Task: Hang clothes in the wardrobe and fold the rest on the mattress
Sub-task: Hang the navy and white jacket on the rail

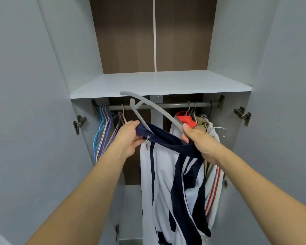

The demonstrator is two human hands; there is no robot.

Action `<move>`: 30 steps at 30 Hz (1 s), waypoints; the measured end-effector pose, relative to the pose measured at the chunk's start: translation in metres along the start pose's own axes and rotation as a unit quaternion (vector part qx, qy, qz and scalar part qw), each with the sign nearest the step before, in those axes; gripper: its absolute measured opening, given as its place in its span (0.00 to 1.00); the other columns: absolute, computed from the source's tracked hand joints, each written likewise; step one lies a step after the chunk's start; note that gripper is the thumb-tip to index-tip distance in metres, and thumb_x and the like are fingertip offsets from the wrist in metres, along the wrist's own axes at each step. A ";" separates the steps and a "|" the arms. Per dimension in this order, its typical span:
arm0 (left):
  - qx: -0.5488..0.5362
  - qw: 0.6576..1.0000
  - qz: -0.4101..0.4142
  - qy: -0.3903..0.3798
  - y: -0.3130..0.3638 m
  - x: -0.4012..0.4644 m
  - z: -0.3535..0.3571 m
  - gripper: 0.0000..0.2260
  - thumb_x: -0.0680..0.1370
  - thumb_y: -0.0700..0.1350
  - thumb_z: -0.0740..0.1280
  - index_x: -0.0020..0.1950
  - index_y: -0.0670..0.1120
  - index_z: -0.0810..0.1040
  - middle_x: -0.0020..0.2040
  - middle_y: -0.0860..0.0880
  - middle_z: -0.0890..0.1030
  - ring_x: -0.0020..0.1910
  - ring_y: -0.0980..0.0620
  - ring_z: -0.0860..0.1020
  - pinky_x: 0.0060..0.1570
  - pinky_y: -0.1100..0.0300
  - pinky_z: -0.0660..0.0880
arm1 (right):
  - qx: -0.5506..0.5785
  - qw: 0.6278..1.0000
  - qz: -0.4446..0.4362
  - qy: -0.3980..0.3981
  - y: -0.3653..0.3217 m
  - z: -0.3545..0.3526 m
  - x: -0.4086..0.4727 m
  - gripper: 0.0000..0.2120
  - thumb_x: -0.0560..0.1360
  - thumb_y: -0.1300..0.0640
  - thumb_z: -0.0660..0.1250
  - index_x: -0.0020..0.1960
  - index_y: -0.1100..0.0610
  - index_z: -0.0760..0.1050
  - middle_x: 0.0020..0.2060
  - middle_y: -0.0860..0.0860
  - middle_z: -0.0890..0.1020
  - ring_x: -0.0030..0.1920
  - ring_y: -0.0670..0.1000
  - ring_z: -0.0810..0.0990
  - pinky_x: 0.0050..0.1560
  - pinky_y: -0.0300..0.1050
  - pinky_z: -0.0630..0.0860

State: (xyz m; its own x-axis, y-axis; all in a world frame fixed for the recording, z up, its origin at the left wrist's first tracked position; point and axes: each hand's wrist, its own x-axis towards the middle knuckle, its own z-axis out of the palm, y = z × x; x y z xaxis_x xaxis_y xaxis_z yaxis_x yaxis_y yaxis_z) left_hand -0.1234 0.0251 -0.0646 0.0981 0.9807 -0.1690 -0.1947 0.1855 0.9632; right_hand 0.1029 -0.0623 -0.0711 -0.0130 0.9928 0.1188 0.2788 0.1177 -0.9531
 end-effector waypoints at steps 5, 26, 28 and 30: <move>-0.023 0.998 -0.015 0.062 0.007 0.007 0.004 0.06 0.79 0.47 0.66 0.49 0.48 0.81 0.39 0.48 0.85 0.46 0.47 0.84 0.47 0.51 0.82 | -0.018 0.999 0.002 -0.049 0.004 -0.005 -0.008 0.28 0.73 0.27 0.54 0.31 0.50 0.70 0.27 0.45 0.70 0.29 0.44 0.69 0.35 0.36 0.67; 0.065 0.997 0.040 -0.031 0.020 0.011 0.015 0.08 0.81 0.44 0.63 0.44 0.48 0.79 0.36 0.50 0.84 0.35 0.52 0.82 0.36 0.57 0.77 | 0.183 0.979 -0.021 0.086 -0.003 0.004 0.000 0.20 0.81 0.44 0.60 0.41 0.54 0.82 0.34 0.48 0.77 0.33 0.46 0.75 0.41 0.40 0.73; 0.096 0.994 0.046 -0.039 0.013 0.013 0.014 0.08 0.81 0.44 0.63 0.44 0.49 0.78 0.35 0.50 0.83 0.33 0.53 0.82 0.33 0.59 0.77 | 0.219 0.970 -0.018 0.108 -0.010 0.002 0.005 0.19 0.81 0.44 0.60 0.42 0.55 0.82 0.34 0.49 0.78 0.33 0.47 0.75 0.41 0.43 0.74; 0.082 0.996 0.034 -0.029 0.007 0.014 0.011 0.06 0.81 0.45 0.64 0.45 0.49 0.78 0.37 0.49 0.84 0.35 0.53 0.82 0.36 0.58 0.79 | 0.228 0.964 -0.017 0.136 -0.013 0.001 0.010 0.20 0.81 0.44 0.60 0.43 0.56 0.83 0.35 0.49 0.77 0.34 0.47 0.74 0.44 0.45 0.73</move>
State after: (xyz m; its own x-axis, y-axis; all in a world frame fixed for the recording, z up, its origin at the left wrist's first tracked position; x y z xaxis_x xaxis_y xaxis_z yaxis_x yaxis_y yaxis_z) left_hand -0.1129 0.0398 -0.0578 0.1482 0.9845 -0.0937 -0.0405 0.1007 0.9941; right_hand 0.0985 -0.0536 -0.0577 0.2554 0.9531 0.1620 -0.1695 0.2092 -0.9631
